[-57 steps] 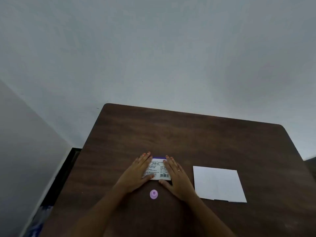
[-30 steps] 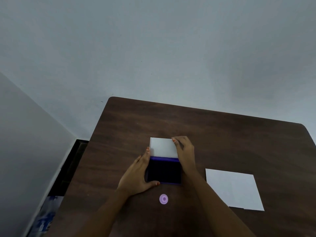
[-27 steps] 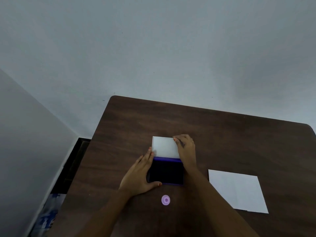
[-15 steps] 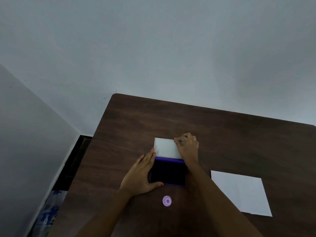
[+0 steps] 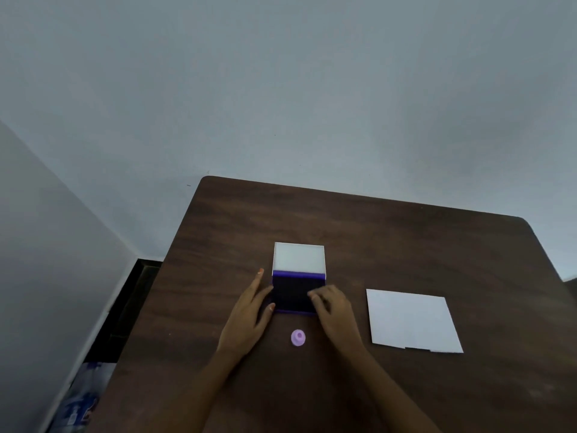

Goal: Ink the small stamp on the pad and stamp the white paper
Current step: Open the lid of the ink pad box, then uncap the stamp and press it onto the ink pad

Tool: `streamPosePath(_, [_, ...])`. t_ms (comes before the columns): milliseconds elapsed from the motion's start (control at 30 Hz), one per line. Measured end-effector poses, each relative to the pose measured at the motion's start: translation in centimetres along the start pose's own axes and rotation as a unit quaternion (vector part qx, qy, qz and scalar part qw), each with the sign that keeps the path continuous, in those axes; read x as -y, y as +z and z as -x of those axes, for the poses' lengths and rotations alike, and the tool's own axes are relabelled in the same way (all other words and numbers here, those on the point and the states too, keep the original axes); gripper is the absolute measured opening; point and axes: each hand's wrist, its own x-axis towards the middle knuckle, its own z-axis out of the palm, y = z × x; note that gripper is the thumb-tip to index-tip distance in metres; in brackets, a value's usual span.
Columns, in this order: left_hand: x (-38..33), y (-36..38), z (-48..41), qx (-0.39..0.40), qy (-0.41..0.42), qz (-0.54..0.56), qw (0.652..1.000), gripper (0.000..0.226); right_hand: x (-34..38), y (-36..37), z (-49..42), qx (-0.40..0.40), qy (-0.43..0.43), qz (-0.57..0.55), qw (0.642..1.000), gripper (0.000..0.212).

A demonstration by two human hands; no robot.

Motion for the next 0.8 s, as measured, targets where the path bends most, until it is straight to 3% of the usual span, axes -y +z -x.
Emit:
streamPosePath(67, [-0.2,0.3,1.5,-0.016,-0.011,0.005,1.0,0.032,0.3,0.8,2.6,0.042,-0.017,0.021,0.999,0.016])
streamPosePath(200, [-1.1,0.4,3.6,-0.041,-0.051,0.011,0.998,0.03,0.7,2.4,5.5,0.07,-0.033,0.087,0.993,0.035])
streamPosePath(300, [-2.2,0.5,4.5,0.01,-0.068,0.027,0.997,0.028,1.0,2.8,5.8,0.066,0.021,0.075,0.995,0.03])
streamPosePath(400, [-3.6,1.0,4.9,0.073,-0.112,0.088,0.987,0.033,1.4,2.8,6.0,0.03,0.068,-0.004,0.997,0.017])
streamPosePath(500, [-5.2,1.0,4.8,0.069,-0.214,0.201,0.953,0.039,2.6,2.5,6.2,-0.029,0.168,-0.164,0.972,0.011])
streamPosePath(633, [-6.3,0.6,4.6,0.062,-0.206,0.343,0.914,0.026,3.0,1.9,6.4,-0.058,0.226,-0.272,0.933,0.024])
streamPosePath(800, [-6.9,0.5,4.2,0.044,-0.211,0.393,0.894,0.019,3.0,1.4,6.5,-0.039,0.286,-0.36,0.887,0.023])
